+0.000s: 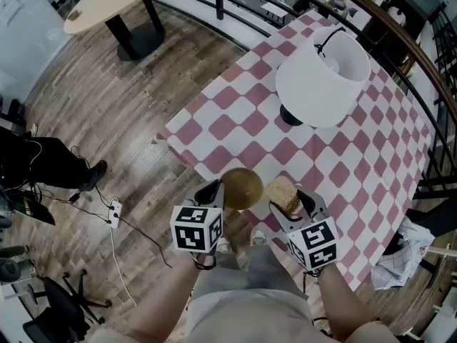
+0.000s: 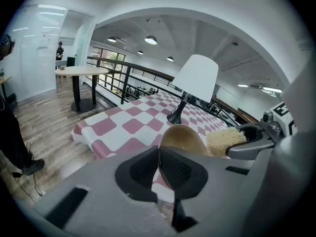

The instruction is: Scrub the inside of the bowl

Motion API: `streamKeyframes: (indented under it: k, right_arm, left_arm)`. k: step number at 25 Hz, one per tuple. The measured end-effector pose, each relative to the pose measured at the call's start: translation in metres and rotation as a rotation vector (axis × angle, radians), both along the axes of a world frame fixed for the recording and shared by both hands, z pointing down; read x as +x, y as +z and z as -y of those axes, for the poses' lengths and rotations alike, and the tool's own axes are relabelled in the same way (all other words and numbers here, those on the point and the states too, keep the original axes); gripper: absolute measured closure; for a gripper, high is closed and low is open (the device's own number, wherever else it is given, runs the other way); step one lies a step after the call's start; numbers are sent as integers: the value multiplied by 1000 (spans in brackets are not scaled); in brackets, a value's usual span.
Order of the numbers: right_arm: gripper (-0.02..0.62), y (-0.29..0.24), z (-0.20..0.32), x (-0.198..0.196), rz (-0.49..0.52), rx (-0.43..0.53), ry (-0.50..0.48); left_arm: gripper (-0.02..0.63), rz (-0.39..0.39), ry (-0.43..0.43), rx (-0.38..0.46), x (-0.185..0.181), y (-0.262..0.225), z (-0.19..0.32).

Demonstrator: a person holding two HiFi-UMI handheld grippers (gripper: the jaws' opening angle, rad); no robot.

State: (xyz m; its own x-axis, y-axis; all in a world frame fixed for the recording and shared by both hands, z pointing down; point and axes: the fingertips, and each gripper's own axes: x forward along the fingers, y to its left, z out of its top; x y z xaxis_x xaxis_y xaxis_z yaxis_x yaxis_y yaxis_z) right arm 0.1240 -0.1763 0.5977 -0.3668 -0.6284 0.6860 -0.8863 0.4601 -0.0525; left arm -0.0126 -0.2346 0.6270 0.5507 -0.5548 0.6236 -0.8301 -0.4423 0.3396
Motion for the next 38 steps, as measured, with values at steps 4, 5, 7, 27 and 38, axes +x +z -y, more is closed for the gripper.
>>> streamKeyframes:
  k: [4,5,7,27,38]
  right_arm:
    - [331,21,1,0,40,-22,23]
    - [331,26,1,-1,43,-30,23]
    - [331,33,-1,-3,48,-41,25]
    - [331,39,-8,-9,136,-8,39]
    - [331,-7,-3,-29,146,67,-20]
  left_arm:
    - [580,11,10,-24,6,26,2]
    - [580,9,6,-37,6,34,2]
    - [580,-2,-6,-70,7,48,0]
    - [500,-45,-66,-97,11,78,-6]
    - [482,-17,-91,-22,-9,33,-15]
